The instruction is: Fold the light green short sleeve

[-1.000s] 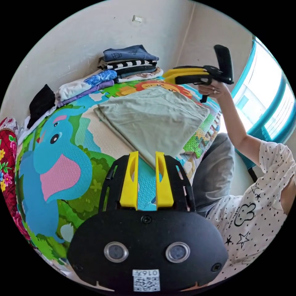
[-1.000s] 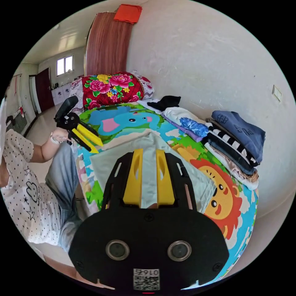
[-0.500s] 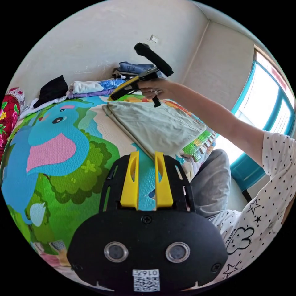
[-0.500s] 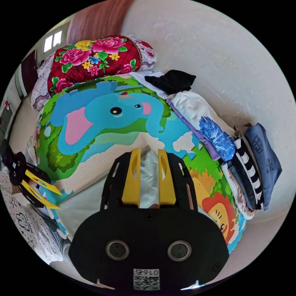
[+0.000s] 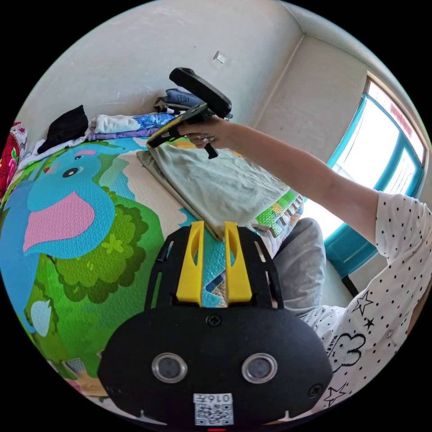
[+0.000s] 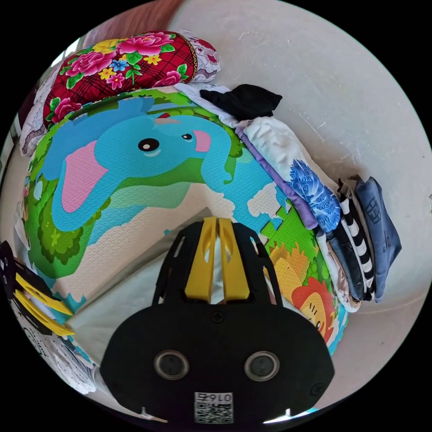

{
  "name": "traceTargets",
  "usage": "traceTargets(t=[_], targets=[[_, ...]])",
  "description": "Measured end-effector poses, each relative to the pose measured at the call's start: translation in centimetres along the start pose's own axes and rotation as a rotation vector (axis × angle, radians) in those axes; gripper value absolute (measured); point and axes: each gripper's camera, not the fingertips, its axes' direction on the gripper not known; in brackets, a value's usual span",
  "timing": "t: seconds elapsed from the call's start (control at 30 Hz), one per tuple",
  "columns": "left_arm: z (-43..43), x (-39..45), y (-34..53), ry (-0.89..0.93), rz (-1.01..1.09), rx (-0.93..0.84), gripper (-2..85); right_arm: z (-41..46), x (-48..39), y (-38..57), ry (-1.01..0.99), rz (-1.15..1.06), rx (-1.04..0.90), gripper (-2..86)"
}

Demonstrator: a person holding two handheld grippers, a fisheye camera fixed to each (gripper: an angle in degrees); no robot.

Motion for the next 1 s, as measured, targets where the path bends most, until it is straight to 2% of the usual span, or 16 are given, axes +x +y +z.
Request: traceTargets(t=[0.2, 0.53, 0.73, 0.8, 1.0], targets=[[-1.3, 0.6, 0.1, -0.042, 0.005, 0.050, 6.9, -3.6, 1.7, -1.6, 0.019, 0.012, 0.037, -0.1], [-1.4, 0.4, 0.1, -0.009, 0.006, 0.017, 7.3, -9.4, 6.0, -1.7, -0.054, 0.063, 0.195, -0.1], [-1.2, 1.4, 0.2, -0.001, 0.035, 0.002, 2.6, -11.5, 9.0, -1.7, -0.114, 0.148, 0.237, -0.1], [-1.5, 2.0, 0.4, 0.006, 0.062, 0.004, -0.1, -11.7, 9.0, -2.0, -0.102, 0.142, 0.233, -0.1], [-2.1, 2.7, 0.9, 0.010, 0.101, -0.019, -0.9, -12.0, 7.6, -4.8, -0.059, 0.096, 0.205, -0.1]])
